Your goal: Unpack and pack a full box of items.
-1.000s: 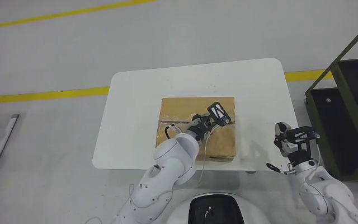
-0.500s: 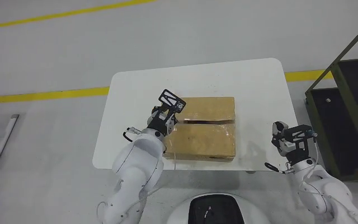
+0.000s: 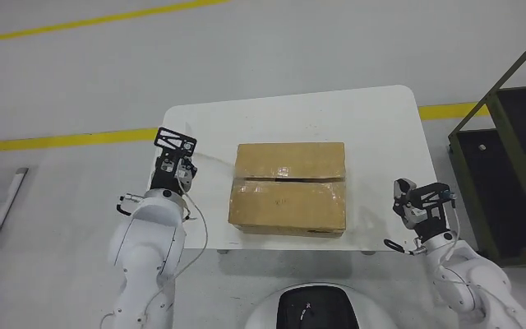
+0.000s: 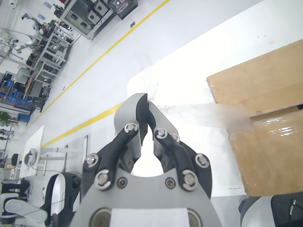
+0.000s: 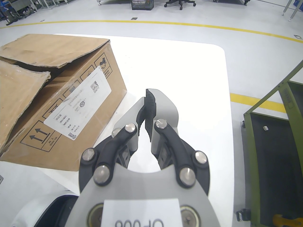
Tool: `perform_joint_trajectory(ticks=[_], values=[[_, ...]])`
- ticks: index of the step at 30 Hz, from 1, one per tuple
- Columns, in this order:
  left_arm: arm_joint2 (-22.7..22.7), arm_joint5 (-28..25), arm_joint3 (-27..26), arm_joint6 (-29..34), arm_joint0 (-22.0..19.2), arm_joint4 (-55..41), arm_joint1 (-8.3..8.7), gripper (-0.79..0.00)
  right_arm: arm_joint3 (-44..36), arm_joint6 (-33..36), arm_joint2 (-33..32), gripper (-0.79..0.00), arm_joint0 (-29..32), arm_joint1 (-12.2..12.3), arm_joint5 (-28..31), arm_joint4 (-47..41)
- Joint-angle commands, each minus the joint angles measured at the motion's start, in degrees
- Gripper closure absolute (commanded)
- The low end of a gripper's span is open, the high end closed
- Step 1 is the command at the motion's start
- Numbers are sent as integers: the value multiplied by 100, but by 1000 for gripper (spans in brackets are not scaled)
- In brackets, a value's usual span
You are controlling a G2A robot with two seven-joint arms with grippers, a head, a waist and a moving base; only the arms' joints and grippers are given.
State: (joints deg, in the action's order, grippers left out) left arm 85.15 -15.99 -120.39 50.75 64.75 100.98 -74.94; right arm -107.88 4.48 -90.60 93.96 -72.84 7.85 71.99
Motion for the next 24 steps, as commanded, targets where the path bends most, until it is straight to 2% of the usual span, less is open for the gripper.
perform_joint_trajectory(ticks=[1,6,17,18,19,24], values=[[124,50,43,-97,18,20,11,0,4,11,-3,0,6,3,3,16],[375,266,109,-216,46,-43,23,0,-13,31,-29,0,29,10,-3,25],[596,442,365,-256,86,25,48,0,-25,53,-38,0,39,17,-44,50],[616,456,406,-213,94,20,49,-252,-20,52,-39,0,36,18,-43,49],[629,471,422,-180,91,17,50,-782,-13,60,-40,0,35,19,-43,52],[670,564,488,4,105,96,56,-785,-13,85,-41,0,29,21,-75,51]])
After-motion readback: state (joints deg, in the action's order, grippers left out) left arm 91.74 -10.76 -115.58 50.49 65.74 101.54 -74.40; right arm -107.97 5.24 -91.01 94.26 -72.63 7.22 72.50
